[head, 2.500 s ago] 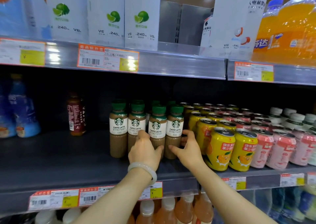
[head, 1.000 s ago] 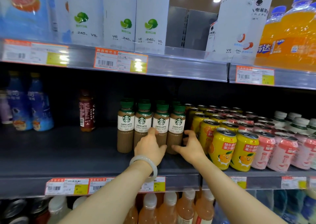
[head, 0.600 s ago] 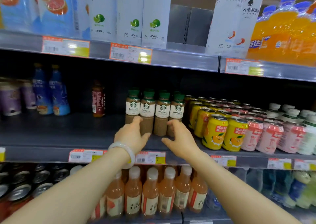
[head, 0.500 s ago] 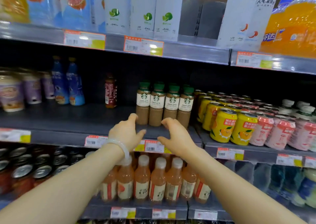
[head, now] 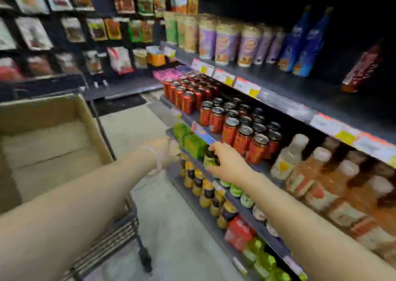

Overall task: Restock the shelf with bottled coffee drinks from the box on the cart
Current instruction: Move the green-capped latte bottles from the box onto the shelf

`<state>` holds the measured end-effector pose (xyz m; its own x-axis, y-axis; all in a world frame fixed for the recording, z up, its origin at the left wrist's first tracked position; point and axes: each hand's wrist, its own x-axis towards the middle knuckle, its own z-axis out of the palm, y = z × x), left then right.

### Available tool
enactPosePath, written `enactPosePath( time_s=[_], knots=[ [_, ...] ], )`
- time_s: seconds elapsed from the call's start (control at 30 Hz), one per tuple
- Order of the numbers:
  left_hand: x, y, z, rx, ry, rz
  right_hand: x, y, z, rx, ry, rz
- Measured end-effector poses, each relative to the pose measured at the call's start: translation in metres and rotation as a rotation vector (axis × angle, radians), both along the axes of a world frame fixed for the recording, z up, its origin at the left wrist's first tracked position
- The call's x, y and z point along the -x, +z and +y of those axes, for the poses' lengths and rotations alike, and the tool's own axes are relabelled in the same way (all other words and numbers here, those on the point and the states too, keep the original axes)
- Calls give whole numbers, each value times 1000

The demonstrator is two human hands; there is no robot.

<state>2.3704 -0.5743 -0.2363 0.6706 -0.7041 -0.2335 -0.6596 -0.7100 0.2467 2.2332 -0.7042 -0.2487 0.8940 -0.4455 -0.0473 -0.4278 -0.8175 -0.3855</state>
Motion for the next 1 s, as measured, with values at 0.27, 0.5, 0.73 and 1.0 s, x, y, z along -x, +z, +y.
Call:
enactPosePath(
  time_s=[0.27, 0.5, 0.73, 1.0],
  knots=[
    [-95, -50, 175, -306, 415, 87, -138, -52, 109, -87, 324, 124],
    [-151, -127, 255, -311, 551, 244, -234, -118, 179, -178, 388, 289],
    [-187, -213, 278, -259, 602, 536, -305, -194, 210, -194, 362, 492],
    [-204, -303, 253, 129, 870, 856, -325, -269, 227, -366, 241, 676]
  ],
)
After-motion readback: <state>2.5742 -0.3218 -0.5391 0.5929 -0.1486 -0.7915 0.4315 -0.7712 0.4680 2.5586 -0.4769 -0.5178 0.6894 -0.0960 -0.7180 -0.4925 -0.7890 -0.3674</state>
